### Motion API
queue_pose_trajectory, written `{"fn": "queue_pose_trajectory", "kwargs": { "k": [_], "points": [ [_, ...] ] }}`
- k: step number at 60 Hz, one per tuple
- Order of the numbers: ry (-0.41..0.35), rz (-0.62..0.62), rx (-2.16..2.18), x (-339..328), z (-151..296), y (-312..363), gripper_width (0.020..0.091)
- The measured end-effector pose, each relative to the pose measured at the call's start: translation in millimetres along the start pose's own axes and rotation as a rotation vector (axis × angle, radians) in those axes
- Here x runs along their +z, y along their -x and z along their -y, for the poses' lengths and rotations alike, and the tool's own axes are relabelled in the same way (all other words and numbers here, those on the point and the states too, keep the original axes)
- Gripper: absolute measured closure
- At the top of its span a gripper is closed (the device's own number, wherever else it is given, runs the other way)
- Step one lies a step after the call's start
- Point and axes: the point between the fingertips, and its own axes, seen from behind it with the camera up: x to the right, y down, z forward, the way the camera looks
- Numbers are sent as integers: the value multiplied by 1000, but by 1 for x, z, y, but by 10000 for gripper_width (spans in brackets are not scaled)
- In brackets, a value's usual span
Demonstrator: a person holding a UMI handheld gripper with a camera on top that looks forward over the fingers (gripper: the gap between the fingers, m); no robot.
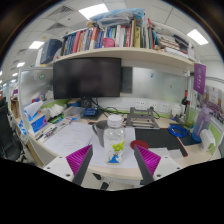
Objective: Pour water
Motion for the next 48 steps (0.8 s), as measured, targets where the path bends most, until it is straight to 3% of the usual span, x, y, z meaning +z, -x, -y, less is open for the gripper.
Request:
{"fn": "queue_pose_trajectory", "kwargs": {
  "k": [13, 23, 27, 32, 48],
  "points": [
    [-89, -25, -17, 65, -10, -5, 247],
    [-167, -40, -30, 93, 0, -10, 326],
    [-176, -31, -32, 100, -1, -8, 398],
    [-182, -26, -24, 107, 0, -5, 584],
    [-168, -74, -13, 108, 1, -10, 701]
  ]
}}
